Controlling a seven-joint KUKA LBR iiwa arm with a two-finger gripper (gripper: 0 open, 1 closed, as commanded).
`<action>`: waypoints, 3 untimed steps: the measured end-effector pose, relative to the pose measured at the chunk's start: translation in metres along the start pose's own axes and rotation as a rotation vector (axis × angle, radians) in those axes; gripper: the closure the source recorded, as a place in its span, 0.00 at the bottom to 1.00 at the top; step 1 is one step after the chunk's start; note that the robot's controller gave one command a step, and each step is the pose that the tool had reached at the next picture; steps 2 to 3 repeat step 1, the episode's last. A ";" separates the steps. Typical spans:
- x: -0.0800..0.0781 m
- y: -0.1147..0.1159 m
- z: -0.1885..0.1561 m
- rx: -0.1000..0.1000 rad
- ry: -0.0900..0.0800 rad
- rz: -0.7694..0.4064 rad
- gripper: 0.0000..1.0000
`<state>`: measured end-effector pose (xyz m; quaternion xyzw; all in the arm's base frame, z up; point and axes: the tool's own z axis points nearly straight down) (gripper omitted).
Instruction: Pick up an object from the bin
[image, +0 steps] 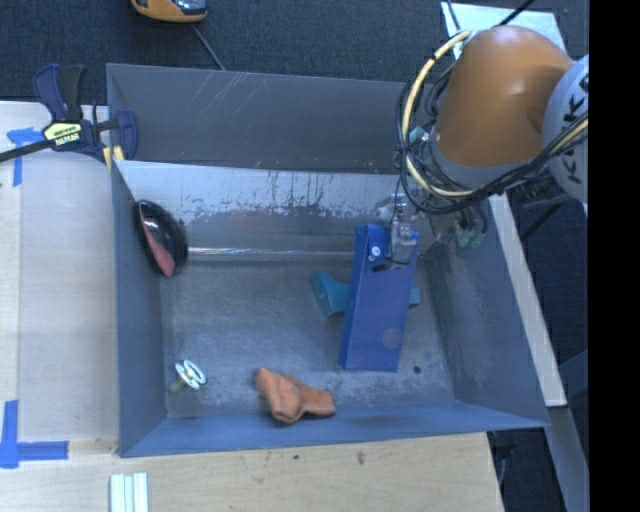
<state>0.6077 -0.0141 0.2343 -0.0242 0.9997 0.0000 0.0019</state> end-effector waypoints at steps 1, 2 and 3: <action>0.000 0.000 0.000 0.000 0.000 0.000 1.00; 0.000 0.000 0.000 0.000 0.000 0.000 1.00; 0.000 0.000 0.000 0.000 0.000 0.000 1.00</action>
Offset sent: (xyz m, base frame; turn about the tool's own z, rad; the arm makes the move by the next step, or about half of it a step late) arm -0.0065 -0.0309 -0.0903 -0.2299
